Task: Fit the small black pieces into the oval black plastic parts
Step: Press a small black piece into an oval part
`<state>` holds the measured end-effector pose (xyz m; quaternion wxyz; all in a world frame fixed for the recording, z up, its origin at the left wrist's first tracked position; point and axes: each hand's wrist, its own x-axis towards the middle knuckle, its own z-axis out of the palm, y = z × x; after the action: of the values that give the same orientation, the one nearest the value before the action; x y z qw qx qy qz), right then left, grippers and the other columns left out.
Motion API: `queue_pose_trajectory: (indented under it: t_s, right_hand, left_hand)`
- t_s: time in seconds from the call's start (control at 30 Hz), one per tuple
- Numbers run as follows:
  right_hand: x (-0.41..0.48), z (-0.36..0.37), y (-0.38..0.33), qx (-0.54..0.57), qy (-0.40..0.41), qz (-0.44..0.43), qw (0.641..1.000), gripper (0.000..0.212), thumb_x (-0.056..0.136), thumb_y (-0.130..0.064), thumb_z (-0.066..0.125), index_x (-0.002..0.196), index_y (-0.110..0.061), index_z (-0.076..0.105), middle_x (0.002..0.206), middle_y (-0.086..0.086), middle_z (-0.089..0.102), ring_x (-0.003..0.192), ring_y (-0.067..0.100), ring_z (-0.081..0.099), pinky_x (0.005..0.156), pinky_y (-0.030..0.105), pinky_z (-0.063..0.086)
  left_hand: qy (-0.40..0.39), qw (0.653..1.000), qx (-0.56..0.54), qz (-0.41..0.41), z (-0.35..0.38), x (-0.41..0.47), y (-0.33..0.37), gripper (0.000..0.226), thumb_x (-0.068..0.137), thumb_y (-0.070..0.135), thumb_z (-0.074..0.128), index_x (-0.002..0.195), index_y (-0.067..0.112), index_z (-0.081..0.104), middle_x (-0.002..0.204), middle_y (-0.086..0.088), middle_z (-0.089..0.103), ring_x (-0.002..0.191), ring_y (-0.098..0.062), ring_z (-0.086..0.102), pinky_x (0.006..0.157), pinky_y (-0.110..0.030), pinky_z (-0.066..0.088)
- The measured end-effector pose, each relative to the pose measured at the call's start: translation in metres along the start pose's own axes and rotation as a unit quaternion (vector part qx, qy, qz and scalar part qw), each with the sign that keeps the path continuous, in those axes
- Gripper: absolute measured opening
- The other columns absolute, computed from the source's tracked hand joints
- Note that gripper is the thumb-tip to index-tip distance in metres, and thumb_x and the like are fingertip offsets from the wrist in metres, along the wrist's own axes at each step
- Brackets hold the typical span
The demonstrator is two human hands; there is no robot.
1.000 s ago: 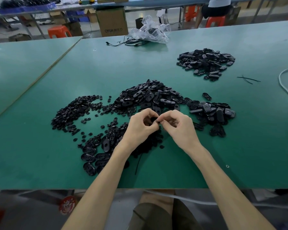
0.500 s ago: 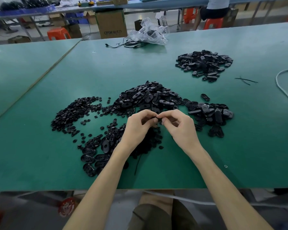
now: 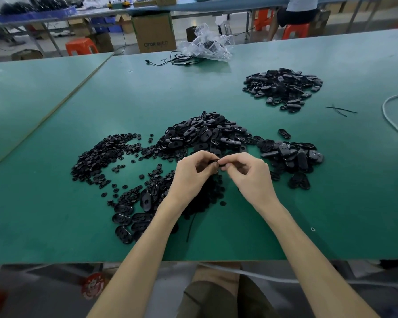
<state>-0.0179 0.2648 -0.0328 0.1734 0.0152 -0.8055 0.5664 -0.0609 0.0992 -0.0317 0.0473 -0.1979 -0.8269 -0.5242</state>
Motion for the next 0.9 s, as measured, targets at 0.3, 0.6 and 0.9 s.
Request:
queue_pose_trajectory:
  t_s: [0.3, 0.6, 0.9]
  right_hand:
    - [0.004, -0.008, 0.000, -0.003, 0.213, 0.084, 0.973, 0.040, 0.099, 0.001, 0.055, 0.138, -0.010, 0.058, 0.133, -0.001, 0.043, 0.111, 0.004, 0.059, 0.092, 0.030, 0.056]
    - [0.005, -0.009, 0.002, -0.024, 0.222, 0.131, 0.966, 0.066, 0.099, 0.005, 0.054, 0.159, 0.002, 0.028, 0.164, 0.010, 0.010, 0.137, 0.018, 0.045, 0.105, 0.044, 0.051]
    - [0.003, -0.001, 0.010, -0.165, 0.070, -0.002, 0.984, 0.044, 0.098, -0.008, 0.067, 0.141, -0.013, 0.063, 0.142, -0.001, 0.059, 0.137, 0.015, 0.039, 0.120, 0.034, 0.034]
  left_hand:
    - [-0.060, 0.965, 0.249, 0.052, 0.010, -0.001, -0.005, 0.049, 0.104, 0.031, 0.061, 0.152, 0.027, 0.050, 0.158, 0.011, 0.041, 0.147, -0.011, 0.028, 0.115, -0.029, 0.016]
    - [-0.078, 0.953, 0.287, 0.064, 0.012, -0.002, -0.009, 0.038, 0.108, 0.036, 0.051, 0.146, 0.032, 0.057, 0.157, 0.018, 0.044, 0.148, -0.007, 0.028, 0.112, -0.029, 0.012]
    - [-0.038, 0.966, 0.251, 0.045, 0.009, -0.003, -0.002, 0.026, 0.104, 0.023, 0.059, 0.128, 0.030, 0.067, 0.144, 0.011, 0.056, 0.140, -0.010, 0.039, 0.105, -0.024, 0.013]
